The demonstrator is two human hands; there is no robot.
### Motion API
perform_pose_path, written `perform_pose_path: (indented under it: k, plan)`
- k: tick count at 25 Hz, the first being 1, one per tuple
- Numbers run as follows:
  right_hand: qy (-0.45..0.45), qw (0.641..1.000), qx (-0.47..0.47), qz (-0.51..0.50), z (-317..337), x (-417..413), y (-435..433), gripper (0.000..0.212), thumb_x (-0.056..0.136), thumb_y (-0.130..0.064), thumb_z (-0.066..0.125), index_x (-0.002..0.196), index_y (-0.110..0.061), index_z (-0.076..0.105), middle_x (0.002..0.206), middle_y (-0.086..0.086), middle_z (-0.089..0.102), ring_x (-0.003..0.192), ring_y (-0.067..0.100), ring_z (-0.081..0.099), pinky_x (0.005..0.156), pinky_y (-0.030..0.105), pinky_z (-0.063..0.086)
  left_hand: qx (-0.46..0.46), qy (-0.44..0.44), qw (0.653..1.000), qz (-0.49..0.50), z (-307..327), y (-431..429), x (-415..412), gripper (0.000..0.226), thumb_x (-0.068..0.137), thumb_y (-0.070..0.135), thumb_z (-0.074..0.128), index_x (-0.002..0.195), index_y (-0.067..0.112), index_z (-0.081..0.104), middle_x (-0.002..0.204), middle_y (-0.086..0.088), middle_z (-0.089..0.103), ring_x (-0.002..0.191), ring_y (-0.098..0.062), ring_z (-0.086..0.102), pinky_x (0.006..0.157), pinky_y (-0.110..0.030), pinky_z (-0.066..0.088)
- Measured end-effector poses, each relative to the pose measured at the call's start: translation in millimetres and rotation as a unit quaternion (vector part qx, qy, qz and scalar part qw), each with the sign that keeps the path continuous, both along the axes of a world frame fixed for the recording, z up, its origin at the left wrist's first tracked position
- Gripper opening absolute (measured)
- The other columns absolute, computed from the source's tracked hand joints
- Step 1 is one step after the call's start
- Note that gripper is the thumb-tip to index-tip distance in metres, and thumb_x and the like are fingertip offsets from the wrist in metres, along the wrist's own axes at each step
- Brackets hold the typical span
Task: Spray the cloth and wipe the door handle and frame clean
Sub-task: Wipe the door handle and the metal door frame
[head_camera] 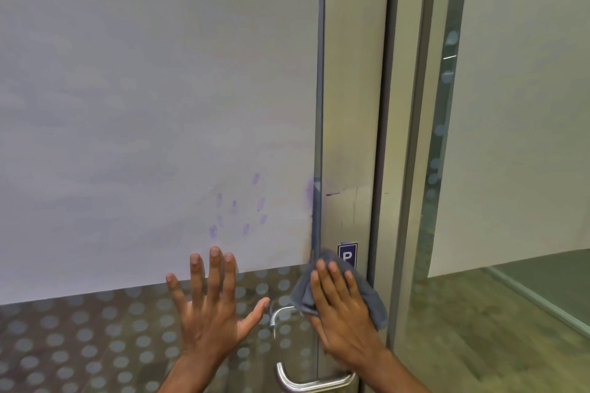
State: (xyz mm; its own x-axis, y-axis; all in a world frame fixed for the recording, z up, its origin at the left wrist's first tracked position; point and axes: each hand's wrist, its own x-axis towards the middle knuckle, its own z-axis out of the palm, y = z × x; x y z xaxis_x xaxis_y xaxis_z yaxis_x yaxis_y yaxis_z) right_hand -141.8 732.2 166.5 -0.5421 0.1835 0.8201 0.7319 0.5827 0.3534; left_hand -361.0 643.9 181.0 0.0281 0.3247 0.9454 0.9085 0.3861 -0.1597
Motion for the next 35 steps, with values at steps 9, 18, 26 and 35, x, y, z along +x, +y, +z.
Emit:
perform_pose_path:
  k: [9,18,26,35]
  plan:
    - [0.152,0.987,-0.032,0.043,102.8,-22.8,0.2,0.085,0.083,-0.028,0.042,0.149,-0.007,-0.007,0.16,0.005,-0.017,0.148,0.022,-0.008,0.121,0.036,-0.005,0.005,0.01,1.0,0.006,-3.8,3.8,-3.3,0.11,0.078,0.078,0.042,0.154,0.008,0.007,0.165,-0.01,-0.004,0.151,-0.034,-0.003,0.114,-0.068,0.002]
    - [-0.012,0.997,-0.062,0.035,2.4,3.1,-7.5,0.096,0.071,-0.027,0.047,0.15,-0.005,-0.003,0.16,0.008,-0.014,0.148,0.021,-0.007,0.12,0.035,-0.001,0.002,0.008,1.0,0.011,-3.2,3.5,-3.4,0.109,0.078,0.078,0.041,0.154,0.008,0.008,0.165,-0.01,-0.004,0.151,-0.034,-0.003,0.114,-0.069,0.004]
    - [-0.019,0.987,-0.113,0.111,22.7,13.7,-10.2,0.094,0.074,-0.021,0.052,0.151,-0.008,-0.001,0.161,0.003,-0.01,0.149,0.018,0.001,0.121,0.033,0.004,0.005,0.008,1.0,0.006,-1.2,2.1,-1.2,0.11,0.077,0.077,0.043,0.154,0.008,0.007,0.164,-0.01,-0.006,0.151,-0.033,-0.005,0.113,-0.069,0.005]
    - [0.34,0.914,-0.151,0.16,115.4,-23.7,-5.9,0.082,0.079,-0.011,0.042,0.15,-0.006,0.001,0.159,0.008,0.005,0.149,0.023,0.0,0.122,0.036,-0.001,-0.002,0.004,1.0,-0.002,-2.1,2.4,-3.6,0.11,0.078,0.079,0.042,0.155,0.009,0.005,0.164,-0.009,-0.008,0.151,-0.033,-0.007,0.113,-0.068,0.002]
